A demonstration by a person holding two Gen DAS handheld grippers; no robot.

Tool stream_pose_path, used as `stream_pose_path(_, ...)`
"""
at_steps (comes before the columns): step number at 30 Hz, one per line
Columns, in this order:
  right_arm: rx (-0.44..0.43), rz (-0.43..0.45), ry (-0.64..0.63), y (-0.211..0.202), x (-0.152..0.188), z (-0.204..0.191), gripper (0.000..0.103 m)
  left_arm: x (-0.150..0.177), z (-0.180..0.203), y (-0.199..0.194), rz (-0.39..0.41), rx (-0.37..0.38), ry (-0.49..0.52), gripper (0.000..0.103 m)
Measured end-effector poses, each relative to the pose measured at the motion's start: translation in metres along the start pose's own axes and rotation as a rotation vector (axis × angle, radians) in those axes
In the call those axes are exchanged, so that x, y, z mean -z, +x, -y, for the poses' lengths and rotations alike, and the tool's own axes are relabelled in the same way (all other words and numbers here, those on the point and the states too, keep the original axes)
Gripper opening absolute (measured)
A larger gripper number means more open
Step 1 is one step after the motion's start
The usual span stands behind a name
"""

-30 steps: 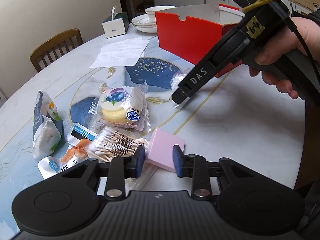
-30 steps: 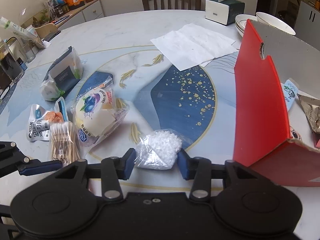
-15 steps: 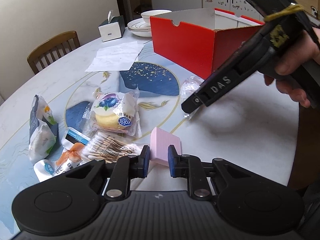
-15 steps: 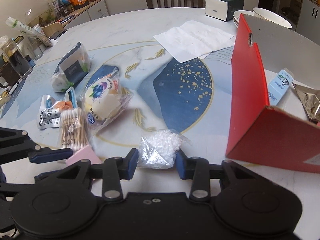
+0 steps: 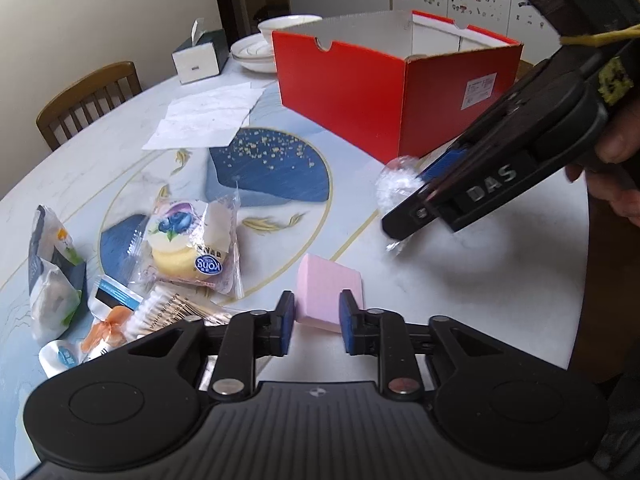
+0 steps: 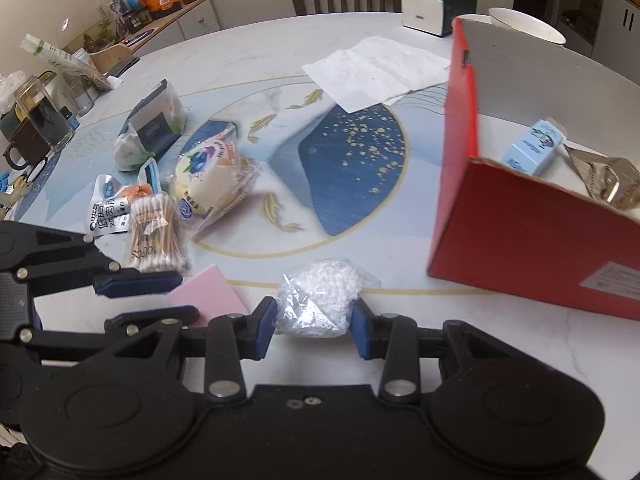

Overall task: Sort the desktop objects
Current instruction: 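Carry the pink sponge and cotton-ball bag with both tools over the red box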

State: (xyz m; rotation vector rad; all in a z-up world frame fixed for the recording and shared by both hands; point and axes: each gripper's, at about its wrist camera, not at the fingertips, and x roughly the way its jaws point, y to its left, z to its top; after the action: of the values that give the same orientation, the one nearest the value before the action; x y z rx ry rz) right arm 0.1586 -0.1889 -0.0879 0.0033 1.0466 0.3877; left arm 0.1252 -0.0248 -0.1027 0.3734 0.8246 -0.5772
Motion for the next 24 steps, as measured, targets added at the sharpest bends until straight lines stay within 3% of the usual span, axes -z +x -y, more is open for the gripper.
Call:
stream_pose_path(4, 0.005, 0.0, 0.011, -0.004, 0.004, 0.007, 0.038, 0.003, 0.002, 0.008, -0.029, 0.017, 0.0, 0.056)
stream_pose_path(5, 0.006, 0.0, 0.014, -0.005, 0.004, 0.009, 0.038, 0.005, 0.003, 0.01, -0.032, 0.016, 0.007, 0.058)
stream_pose_path(15, 0.009, -0.006, 0.028, -0.011, 0.011, 0.019, 0.038, -0.001, 0.008, 0.019, -0.043, 0.009, 0.01, 0.057)
stream_pose_path(19, 0.006, -0.004, 0.022, -0.015, 0.012, 0.021, 0.038, -0.004, 0.009, 0.02, -0.048, 0.02, -0.012, 0.04)
stream_pose_path(24, -0.003, 0.001, 0.002, -0.023, 0.012, 0.024, 0.038, -0.006, 0.009, 0.02, -0.056, 0.009, -0.038, 0.04)
